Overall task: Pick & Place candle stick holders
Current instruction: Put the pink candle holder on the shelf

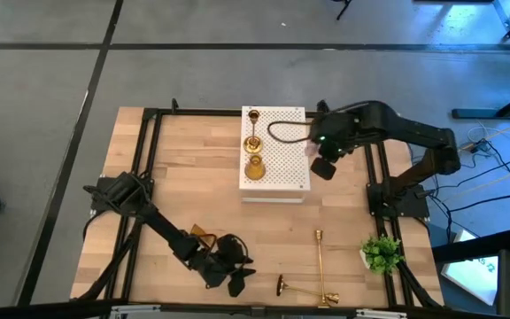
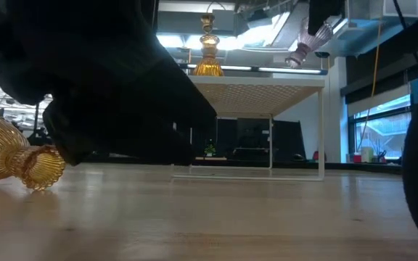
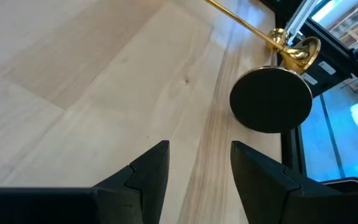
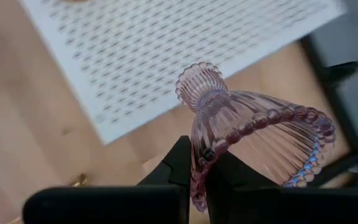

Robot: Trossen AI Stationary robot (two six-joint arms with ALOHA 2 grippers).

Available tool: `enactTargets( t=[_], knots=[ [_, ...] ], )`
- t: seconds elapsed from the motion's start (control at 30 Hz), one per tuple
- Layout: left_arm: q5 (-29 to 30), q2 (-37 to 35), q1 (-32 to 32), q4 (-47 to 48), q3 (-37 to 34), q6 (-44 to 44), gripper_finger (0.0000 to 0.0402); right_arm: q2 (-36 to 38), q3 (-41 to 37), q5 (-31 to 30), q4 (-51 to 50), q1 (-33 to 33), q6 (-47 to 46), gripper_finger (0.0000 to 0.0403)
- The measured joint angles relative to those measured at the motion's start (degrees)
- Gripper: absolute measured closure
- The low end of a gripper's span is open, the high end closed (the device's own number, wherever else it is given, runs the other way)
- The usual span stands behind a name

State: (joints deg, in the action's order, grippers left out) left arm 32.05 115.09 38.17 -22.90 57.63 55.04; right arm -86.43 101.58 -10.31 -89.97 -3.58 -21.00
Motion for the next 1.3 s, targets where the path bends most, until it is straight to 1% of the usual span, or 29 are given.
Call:
enactTargets(
  t=[0.1,0.3,0.47,0.57,0.67,0.8,1.07,1.13,1.3],
  knots=[
    [0.3,0.0,-0.3,0.0,0.0,-0.9,0.0236,-2.0,0.0,1.8,0.0,1.9,0.4,0.0383],
    [4.1,-0.1,-0.4,0.0,0.0,-1.8,0.0236,-7.7,0.0,0.6,0.0,6.5,3.5,0.0383],
    [8.2,-0.1,0.1,0.0,0.1,-1.7,0.0236,-11.0,0.0,-3.8,0.0,9.4,5.0,0.0383],
    [10.4,-0.1,0.5,0.0,0.1,-0.9,0.0236,-11.4,0.0,-5.1,0.0,10.1,5.6,0.0383],
    [11.4,-0.1,0.8,0.0,0.1,-0.2,0.0236,-11.4,0.0,-7.5,0.0,10.5,6.7,0.0383],
    [11.9,-0.1,0.7,0.0,0.1,0.2,0.0236,-11.1,0.0,-7.4,0.0,10.5,7.6,0.0383],
    [12.3,-0.1,0.9,0.0,0.1,0.3,0.0236,-11.1,0.1,-3.5,-0.1,10.2,9.8,0.0383],
    [12.3,-0.1,0.9,0.0,0.1,0.3,0.0236,-11.1,0.5,-2.6,0.0,10.1,9.9,0.0383],
    [12.4,-0.1,0.8,0.0,0.1,0.3,0.0236,-11.1,2.6,-2.4,-0.1,10.2,10.6,0.0383]
  ],
)
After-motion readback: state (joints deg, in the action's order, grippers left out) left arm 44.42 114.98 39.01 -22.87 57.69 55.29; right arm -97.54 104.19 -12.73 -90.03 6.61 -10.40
